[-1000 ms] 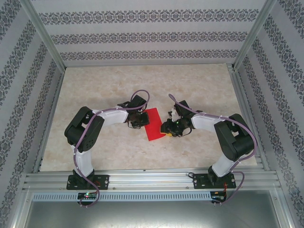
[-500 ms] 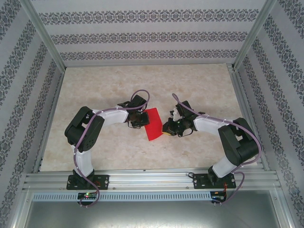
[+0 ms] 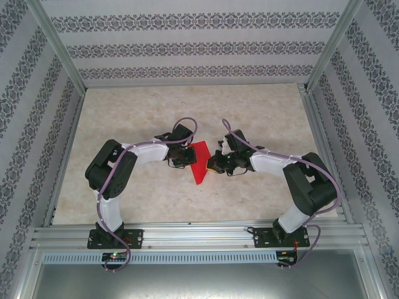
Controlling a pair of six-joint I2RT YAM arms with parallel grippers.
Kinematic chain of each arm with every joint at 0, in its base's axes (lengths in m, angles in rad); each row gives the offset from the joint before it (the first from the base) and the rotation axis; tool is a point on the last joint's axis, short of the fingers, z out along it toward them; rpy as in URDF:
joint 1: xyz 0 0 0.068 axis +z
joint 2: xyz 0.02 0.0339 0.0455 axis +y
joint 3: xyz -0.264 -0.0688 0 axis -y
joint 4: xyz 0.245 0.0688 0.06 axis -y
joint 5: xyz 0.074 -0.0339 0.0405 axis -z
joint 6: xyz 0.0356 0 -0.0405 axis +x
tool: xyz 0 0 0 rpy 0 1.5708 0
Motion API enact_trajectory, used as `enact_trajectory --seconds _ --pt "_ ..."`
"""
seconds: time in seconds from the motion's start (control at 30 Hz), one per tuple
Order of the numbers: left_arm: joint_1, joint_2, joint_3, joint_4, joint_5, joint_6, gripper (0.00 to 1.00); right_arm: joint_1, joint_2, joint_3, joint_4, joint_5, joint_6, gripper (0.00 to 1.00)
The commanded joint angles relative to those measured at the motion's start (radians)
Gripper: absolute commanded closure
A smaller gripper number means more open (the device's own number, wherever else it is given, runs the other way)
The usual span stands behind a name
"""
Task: Fold a paper plane with a square sheet of paper (pick it up from the middle)
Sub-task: Third fold the triangle at the center of the table.
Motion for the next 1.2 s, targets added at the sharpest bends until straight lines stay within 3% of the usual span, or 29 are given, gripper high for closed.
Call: enact_trajectory --seconds 0.0,0.17,0.67,1.17 --pt "-0.016 -0.052 0.0 -0.035 -0.002 0.042 0.84 0.01 0.033 0.026 0.042 0.03 0.029 0.98" --pt "-0.001 -0.099 0.01 -0.025 -0.067 0.047 0.78 0.013 0.058 0.045 0.047 0.036 0.024 0.98" --pt "0.041 0.081 0.118 -0.123 -0.062 0.078 0.85 0.032 0.142 0.101 0.06 0.019 0.006 0.97" --pt "0.041 0.095 0.115 -0.146 -0.059 0.1 0.87 0.039 0.208 0.157 0.058 0.025 -0.001 0.97"
